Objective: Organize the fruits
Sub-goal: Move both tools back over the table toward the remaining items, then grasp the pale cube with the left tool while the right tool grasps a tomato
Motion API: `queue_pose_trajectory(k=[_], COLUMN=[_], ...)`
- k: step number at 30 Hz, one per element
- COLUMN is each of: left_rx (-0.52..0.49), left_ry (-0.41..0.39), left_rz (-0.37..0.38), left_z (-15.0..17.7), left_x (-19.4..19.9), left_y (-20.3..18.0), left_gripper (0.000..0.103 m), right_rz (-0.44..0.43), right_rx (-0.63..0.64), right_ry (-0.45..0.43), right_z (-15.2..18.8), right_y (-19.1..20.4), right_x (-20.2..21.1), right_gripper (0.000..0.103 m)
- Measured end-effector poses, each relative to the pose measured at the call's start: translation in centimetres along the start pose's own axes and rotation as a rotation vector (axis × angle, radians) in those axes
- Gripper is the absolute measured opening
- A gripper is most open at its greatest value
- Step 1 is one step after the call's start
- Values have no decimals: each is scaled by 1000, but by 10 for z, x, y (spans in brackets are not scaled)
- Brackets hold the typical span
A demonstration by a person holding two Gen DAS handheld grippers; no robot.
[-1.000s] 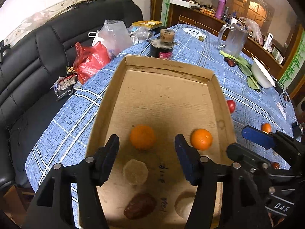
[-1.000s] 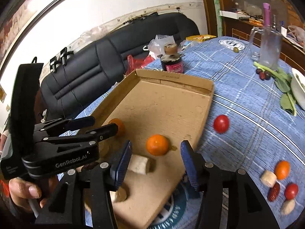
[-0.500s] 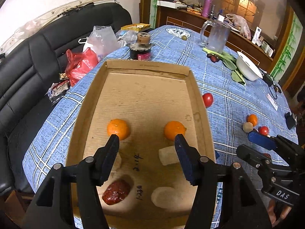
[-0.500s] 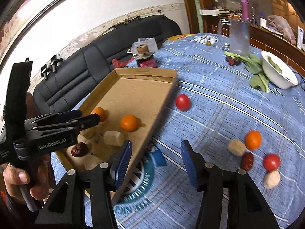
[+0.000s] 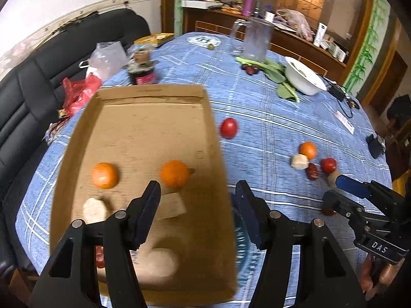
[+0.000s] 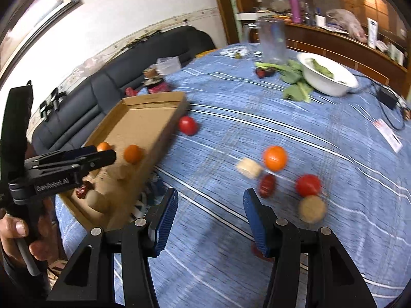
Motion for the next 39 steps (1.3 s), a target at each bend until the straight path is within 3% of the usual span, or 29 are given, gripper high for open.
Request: queue_pose_trajectory(k=[12,18,27,29,31,32,39], left_rx=[-52,-104,-182,-191,-196,-197,-209], left_ry=[33,56,124,139,147,151,154], left_rz=[88,140,141,150,153,156,169], left_z=[-2,-2,12,13,14,14,10], left_x=[-18,-31,-63,-71,-77,-80,-102], left_y=[-62,-99,-128,-132,-134,-136,-147], left_gripper=[59,59,59,59,59,59,59], right_rz=[102,107,85,88,87,94,81], right_rx=[-90,-67,-22,-14,-13,-6,-48], right_ry=[-19,-4,64,74,89,78,51], right_z=[8,1,-4,-4,-2,-2,-5], right_y=[-78,-86,-90,-92,-95,-97,-106], right_x=[17,1,-46,-55,-59,-59,-51], right_gripper=[55,55,54,51,36,34,34])
Point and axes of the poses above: each gripper's, at about its wrist camera, not at the fingertips, and x roughly against the way its jaws point, y to its left, z to its underside, the point moved 8 cm from there along -x, roughly the way its jaws point, and after that the axes turned 9 degrees about -y, right-handed, at the moved point
